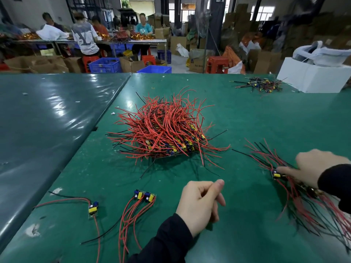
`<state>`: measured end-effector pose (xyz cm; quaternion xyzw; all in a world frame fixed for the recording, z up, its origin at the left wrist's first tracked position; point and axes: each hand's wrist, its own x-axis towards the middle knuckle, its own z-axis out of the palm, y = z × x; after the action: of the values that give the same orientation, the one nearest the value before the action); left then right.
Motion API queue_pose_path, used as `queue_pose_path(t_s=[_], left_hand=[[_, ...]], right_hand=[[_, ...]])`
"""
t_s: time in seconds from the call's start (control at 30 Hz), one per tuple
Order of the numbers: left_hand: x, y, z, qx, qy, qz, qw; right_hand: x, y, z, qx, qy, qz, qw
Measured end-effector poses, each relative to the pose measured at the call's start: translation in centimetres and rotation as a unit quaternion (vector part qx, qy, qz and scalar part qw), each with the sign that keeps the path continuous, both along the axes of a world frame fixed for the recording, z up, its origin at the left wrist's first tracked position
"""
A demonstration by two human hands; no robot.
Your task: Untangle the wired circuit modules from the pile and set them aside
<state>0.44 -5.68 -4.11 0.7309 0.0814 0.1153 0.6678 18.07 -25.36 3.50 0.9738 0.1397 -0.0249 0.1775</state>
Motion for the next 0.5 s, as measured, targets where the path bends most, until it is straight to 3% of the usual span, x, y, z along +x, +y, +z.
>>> queue_pose_path(t_s=[0.13, 0.33, 0.43, 0.5], left_hand=[[0.1, -0.2, -0.2, 0.049, -0.014, 0.013, 0.999], [-0.3, -0.5, -0.1, 0.051, -0.009, 0.007, 0.999], [-0.2, -0.4, -0.1, 0.052, -0.01, 0.01, 0.999], [-0.2, -0.4, -0.1, 0.049, -0.01, 0.005, 0.999]], right_hand=[[0.1, 2.4, 1.8, -0.032, -0.048, 0.03, 0.998], [1.7, 3.9, -0.1, -0.1, 0.054, 0.06, 0.992], [3.2, 2.7, -0.9, -0.049, 0.093, 0.064, 0.992], [4.3, 1.5, -1.1, 0.06, 0.16, 0.027, 0.985]])
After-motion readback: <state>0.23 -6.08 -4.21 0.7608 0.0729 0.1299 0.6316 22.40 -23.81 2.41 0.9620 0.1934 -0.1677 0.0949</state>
